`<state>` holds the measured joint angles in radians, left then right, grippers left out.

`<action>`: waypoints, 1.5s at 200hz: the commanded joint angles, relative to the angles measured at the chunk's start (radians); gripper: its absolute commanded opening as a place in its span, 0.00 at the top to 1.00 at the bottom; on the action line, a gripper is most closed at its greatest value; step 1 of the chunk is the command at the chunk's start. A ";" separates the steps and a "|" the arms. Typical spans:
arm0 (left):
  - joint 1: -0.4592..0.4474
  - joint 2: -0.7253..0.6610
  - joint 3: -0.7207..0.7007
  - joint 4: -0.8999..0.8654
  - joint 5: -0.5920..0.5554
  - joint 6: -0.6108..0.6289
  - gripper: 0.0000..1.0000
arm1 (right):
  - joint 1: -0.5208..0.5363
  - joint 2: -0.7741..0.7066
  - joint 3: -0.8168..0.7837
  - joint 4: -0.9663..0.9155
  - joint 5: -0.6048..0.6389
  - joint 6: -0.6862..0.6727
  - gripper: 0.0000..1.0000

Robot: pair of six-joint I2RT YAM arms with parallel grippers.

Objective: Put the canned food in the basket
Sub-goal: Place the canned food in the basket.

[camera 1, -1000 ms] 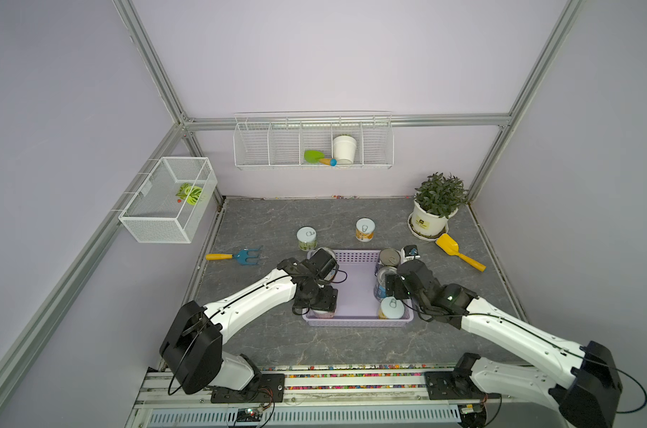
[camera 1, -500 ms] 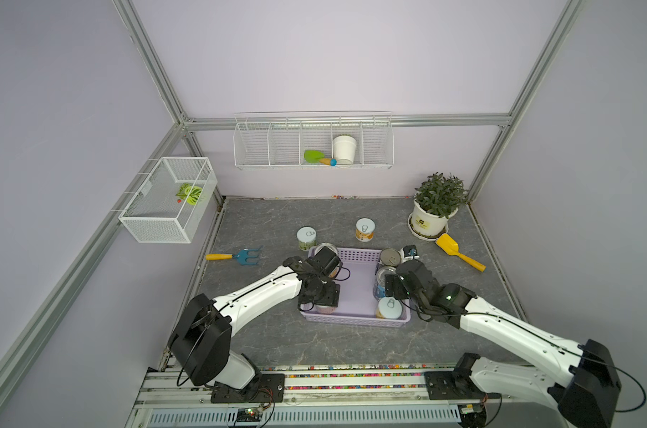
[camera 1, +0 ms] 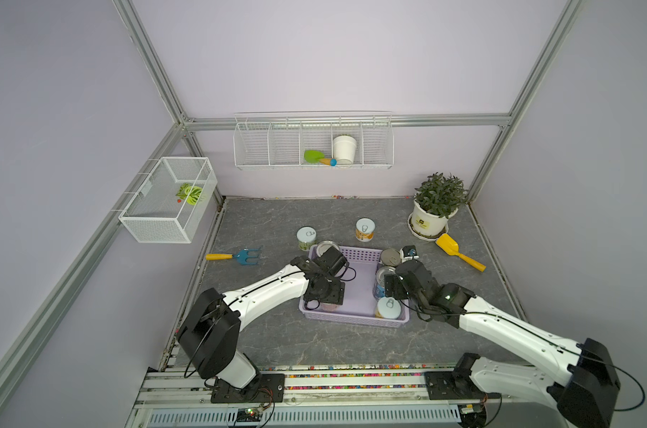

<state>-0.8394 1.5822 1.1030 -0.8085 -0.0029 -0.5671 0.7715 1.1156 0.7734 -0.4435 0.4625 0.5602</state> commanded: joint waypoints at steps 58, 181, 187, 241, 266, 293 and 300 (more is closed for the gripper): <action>0.005 0.086 -0.058 -0.085 0.062 0.001 0.17 | -0.004 0.014 0.011 0.004 0.013 0.004 0.02; -0.005 0.015 -0.039 -0.323 -0.033 -0.070 0.19 | -0.005 0.008 0.010 0.006 -0.005 0.008 0.01; -0.005 0.027 -0.040 -0.327 -0.029 -0.072 0.19 | -0.005 0.007 0.011 0.007 -0.007 0.008 0.02; -0.008 0.078 -0.027 -0.358 -0.084 -0.103 0.01 | -0.004 0.001 0.010 0.003 -0.001 0.007 0.02; -0.008 0.062 -0.028 -0.361 -0.087 -0.105 0.00 | -0.005 0.004 0.014 0.002 0.001 0.007 0.02; -0.008 0.042 -0.020 -0.363 -0.092 -0.105 0.00 | -0.005 0.007 0.015 0.002 0.006 0.006 0.02; -0.008 0.030 -0.016 -0.363 -0.092 -0.105 0.00 | -0.005 0.007 0.017 0.000 0.011 0.004 0.01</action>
<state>-0.8577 1.5803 1.1408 -0.9585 -0.1276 -0.6590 0.7715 1.1248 0.7738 -0.4435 0.4587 0.5606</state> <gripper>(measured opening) 0.998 0.984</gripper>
